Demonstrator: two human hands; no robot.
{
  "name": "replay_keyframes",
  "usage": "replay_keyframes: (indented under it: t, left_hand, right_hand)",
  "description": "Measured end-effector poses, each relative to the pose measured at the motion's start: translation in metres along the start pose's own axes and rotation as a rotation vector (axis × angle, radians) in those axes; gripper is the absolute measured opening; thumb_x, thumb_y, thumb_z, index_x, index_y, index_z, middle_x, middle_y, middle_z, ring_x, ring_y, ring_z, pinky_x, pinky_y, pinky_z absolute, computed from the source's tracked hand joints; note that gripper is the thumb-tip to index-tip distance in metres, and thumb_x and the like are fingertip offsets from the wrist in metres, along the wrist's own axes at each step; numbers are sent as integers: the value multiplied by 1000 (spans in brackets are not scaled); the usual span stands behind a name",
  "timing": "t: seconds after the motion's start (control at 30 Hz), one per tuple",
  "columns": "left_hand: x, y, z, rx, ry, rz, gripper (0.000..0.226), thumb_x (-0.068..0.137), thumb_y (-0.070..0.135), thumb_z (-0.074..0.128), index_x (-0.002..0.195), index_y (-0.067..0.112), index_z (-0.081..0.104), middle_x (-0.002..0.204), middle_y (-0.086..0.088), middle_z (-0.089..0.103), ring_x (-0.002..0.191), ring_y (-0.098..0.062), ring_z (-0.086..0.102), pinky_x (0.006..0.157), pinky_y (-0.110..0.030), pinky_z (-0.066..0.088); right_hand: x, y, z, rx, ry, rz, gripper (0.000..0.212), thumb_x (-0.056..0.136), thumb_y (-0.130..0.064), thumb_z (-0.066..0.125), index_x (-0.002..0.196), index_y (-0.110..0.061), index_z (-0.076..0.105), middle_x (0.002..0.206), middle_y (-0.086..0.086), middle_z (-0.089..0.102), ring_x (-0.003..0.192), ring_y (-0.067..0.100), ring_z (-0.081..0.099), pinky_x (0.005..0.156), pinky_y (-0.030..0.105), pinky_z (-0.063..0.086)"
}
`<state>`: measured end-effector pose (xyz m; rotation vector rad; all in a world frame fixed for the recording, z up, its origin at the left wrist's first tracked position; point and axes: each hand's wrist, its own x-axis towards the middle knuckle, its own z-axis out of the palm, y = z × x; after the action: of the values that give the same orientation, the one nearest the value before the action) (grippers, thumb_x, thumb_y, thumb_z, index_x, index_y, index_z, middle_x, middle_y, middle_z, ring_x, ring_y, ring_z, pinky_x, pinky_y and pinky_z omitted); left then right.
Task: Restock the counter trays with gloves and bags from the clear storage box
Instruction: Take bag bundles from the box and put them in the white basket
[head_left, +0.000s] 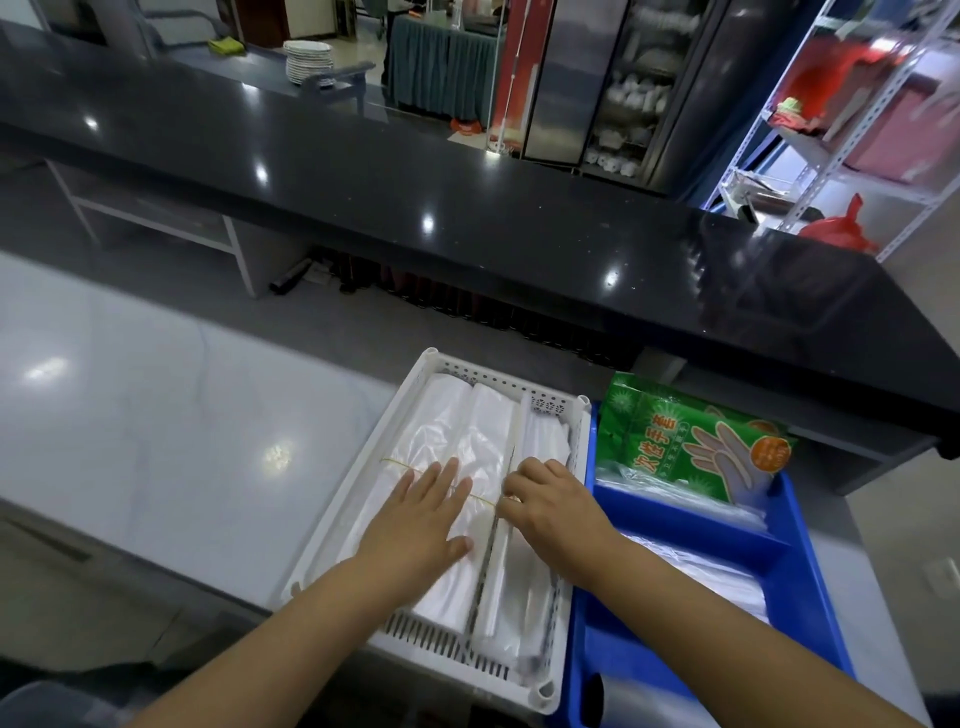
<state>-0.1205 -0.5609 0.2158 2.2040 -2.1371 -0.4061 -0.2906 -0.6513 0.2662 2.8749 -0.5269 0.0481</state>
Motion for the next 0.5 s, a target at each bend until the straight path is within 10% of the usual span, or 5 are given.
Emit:
replay_keyframes:
  t: [0.33, 0.5]
  left_hand:
    - [0, 0, -12, 0, -11, 14, 59, 97, 41, 30, 149, 25, 4, 159, 0, -5, 145, -16, -8, 117, -39, -5]
    - [-6, -13, -11, 75, -35, -54, 68, 93, 54, 28, 148, 29, -5, 158, 0, -12, 144, -18, -16, 114, -49, -12]
  right_hand:
    - [5, 11, -11, 62, -32, 106, 47, 57, -6, 82, 98, -22, 67, 97, -2, 68, 83, 17, 62, 65, 26, 50]
    - [4, 12, -6, 165, -69, 107, 39, 86, -6, 57, 123, -15, 55, 123, 8, 58, 107, 27, 54, 84, 37, 45]
